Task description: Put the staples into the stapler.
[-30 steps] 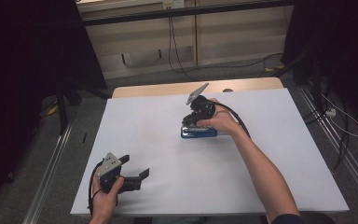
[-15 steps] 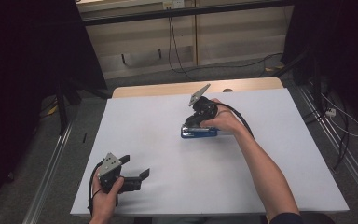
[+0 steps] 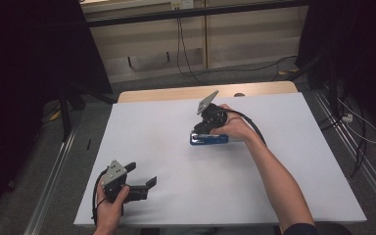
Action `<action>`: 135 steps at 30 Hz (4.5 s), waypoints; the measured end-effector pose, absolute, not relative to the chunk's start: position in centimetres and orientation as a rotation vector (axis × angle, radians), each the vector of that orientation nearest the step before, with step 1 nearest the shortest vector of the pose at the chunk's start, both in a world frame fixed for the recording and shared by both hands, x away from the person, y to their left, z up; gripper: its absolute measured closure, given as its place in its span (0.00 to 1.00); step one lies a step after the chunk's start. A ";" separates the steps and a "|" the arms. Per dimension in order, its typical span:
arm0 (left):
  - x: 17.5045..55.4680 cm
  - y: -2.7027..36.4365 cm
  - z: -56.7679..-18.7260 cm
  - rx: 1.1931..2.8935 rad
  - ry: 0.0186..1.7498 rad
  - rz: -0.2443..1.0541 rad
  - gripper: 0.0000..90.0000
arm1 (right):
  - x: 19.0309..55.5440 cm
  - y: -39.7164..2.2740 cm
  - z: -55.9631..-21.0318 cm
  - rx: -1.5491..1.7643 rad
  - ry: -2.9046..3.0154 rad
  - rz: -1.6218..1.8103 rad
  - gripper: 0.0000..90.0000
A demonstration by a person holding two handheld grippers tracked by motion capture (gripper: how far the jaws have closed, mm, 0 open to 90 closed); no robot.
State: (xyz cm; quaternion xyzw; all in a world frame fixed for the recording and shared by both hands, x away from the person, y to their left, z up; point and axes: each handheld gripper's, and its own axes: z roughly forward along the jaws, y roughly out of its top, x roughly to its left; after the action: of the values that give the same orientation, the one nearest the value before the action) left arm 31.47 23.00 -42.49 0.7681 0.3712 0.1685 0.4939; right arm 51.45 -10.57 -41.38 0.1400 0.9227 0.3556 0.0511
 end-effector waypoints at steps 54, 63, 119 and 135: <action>31.6 22.9 -42.7 1.872 0.917 0.411 0.04 | 51.5 -10.4 -41.7 0.325 2.812 1.075 0.87; 31.6 23.0 -42.6 1.873 0.914 0.410 0.04 | 51.5 -10.5 -41.7 0.356 2.799 1.068 0.81; 31.6 22.9 -42.6 1.869 0.915 0.408 0.05 | 47.8 -14.5 -41.7 1.090 2.310 1.258 0.07; 31.6 23.2 -42.8 1.866 0.937 0.416 0.05 | 44.6 -15.9 -41.1 1.181 2.136 1.272 0.07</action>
State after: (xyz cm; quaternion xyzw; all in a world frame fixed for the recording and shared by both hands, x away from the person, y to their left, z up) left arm 31.63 23.15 -42.82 0.7666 0.3847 0.1707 0.4850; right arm 44.59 -15.92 -41.06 0.4208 0.7614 0.4536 0.1934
